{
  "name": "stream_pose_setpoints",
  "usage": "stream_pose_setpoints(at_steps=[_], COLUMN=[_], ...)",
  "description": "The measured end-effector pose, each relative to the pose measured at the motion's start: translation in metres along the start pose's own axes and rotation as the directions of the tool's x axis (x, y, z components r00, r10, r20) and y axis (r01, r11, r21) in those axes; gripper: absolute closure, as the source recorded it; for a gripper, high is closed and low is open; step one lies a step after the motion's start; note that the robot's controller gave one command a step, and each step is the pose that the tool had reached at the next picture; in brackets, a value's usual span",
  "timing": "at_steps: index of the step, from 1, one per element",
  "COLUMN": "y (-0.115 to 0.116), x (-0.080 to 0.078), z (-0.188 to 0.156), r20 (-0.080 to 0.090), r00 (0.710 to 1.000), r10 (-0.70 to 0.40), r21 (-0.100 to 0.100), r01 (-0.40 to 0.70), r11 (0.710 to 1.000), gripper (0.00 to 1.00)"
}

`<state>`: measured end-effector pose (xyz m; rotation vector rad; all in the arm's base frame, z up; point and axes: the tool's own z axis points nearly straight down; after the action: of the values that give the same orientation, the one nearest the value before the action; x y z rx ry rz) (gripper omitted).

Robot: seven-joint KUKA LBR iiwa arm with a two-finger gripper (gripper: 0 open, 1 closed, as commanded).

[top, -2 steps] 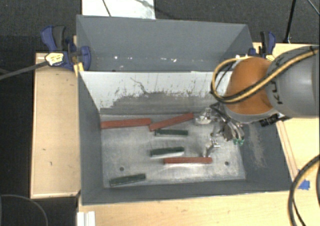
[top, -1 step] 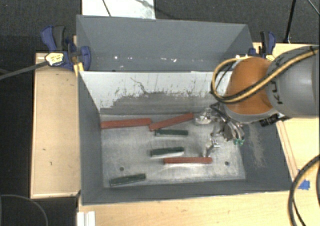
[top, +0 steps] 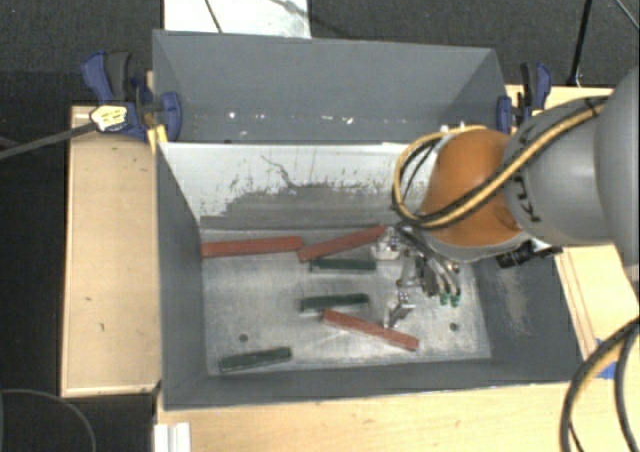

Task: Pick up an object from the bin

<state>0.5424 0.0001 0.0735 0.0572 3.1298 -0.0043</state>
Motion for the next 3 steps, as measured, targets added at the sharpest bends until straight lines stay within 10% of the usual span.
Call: stream_pose_setpoints(at_steps=[1, 2, 3], y=[0.012, 0.083, 0.083], x=[0.04, 0.035, 0.035], z=[-0.001, -0.002, -0.002], r20=[-0.001, 0.0, 0.0], r00=[0.999, 0.997, 0.997], r10=[-0.035, 0.079, 0.078], r21=[-0.009, -0.006, -0.006], r01=[0.035, -0.079, -0.078], r11=[0.999, 0.997, 0.997], gripper=[0.0, 1.0, 1.0])
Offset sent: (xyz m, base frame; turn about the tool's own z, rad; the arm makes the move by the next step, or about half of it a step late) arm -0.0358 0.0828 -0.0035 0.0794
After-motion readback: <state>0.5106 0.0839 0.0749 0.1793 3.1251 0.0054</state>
